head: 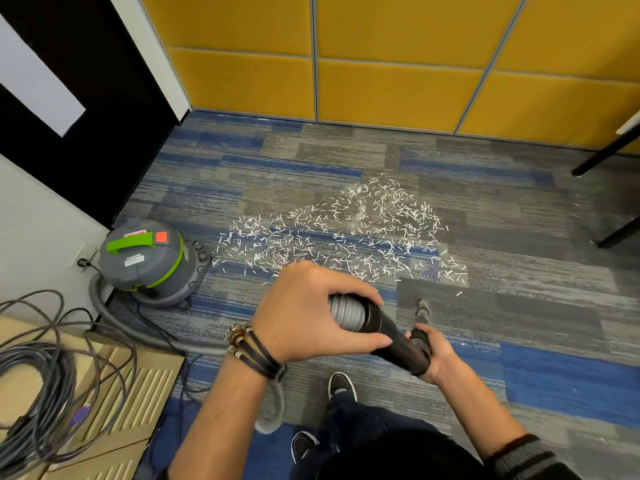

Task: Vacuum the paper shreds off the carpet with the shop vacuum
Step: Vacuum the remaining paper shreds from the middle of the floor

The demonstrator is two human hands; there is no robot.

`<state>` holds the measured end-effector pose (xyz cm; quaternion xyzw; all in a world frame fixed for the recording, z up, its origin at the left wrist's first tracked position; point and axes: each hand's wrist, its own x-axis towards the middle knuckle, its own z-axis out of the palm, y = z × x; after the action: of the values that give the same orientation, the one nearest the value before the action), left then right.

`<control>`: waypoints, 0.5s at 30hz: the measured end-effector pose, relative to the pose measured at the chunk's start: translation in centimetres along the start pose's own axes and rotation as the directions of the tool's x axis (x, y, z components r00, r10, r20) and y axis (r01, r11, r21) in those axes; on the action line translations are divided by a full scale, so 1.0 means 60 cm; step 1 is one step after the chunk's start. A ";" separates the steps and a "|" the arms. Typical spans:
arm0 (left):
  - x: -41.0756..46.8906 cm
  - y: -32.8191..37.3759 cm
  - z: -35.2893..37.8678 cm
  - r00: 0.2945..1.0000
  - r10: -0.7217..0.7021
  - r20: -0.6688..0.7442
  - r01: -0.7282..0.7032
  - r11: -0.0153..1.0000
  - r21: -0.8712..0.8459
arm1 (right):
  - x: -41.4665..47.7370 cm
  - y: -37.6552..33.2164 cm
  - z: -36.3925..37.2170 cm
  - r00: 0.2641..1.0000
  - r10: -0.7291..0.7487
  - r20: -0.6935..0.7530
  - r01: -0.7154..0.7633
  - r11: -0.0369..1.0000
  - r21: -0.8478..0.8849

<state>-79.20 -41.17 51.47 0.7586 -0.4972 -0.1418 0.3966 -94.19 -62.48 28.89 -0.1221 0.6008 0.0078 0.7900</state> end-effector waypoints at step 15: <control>0.091 -0.039 0.050 0.967 0.062 0.248 -0.080 0.995 0.060 | 0.007 -0.095 -0.030 0.988 -0.124 -0.088 0.132 0.986 0.100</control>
<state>-76.97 -46.83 48.76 0.7303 -0.5739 -0.2030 0.3100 -94.85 -68.40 29.10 -0.1188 0.6230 -0.0797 0.7690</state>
